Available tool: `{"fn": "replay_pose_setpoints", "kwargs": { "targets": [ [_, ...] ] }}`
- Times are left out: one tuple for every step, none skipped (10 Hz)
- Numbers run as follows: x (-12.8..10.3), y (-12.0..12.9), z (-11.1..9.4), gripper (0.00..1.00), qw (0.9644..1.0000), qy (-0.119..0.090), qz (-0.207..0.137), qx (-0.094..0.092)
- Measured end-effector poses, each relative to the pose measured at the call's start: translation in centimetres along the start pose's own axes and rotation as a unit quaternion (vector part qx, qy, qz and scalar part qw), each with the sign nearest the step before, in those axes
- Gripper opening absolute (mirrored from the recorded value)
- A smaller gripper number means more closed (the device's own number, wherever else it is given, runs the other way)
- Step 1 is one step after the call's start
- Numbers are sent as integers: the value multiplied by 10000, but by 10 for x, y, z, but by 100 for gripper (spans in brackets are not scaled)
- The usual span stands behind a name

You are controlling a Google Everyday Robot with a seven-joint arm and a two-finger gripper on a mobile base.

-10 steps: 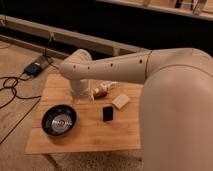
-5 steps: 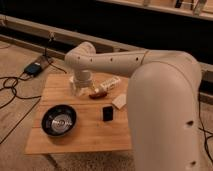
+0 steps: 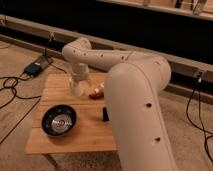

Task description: Place the ceramic cup over the eraser

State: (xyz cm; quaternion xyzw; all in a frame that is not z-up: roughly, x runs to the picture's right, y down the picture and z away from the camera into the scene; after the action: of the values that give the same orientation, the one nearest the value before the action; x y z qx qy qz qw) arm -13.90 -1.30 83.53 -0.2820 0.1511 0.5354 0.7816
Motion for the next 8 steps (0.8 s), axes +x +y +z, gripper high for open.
{"fn": "replay_pose_setpoints", "kwargs": {
  "targets": [
    [-14,2,3,65,9999,8,-152,65],
    [-26,1,5,65,9996,-5,-239,161],
    [-34,-1,8,65,9992,-17,-299,265],
    [-44,-1,12,65,9988,-35,-353,348],
    [-52,0,17,65,9984,-48,-409,382],
    [-57,2,20,65,9982,-61,-455,388],
    [-62,4,27,65,9979,-74,-520,381],
    [-66,5,30,65,9977,-87,-555,369]
  ]
}}
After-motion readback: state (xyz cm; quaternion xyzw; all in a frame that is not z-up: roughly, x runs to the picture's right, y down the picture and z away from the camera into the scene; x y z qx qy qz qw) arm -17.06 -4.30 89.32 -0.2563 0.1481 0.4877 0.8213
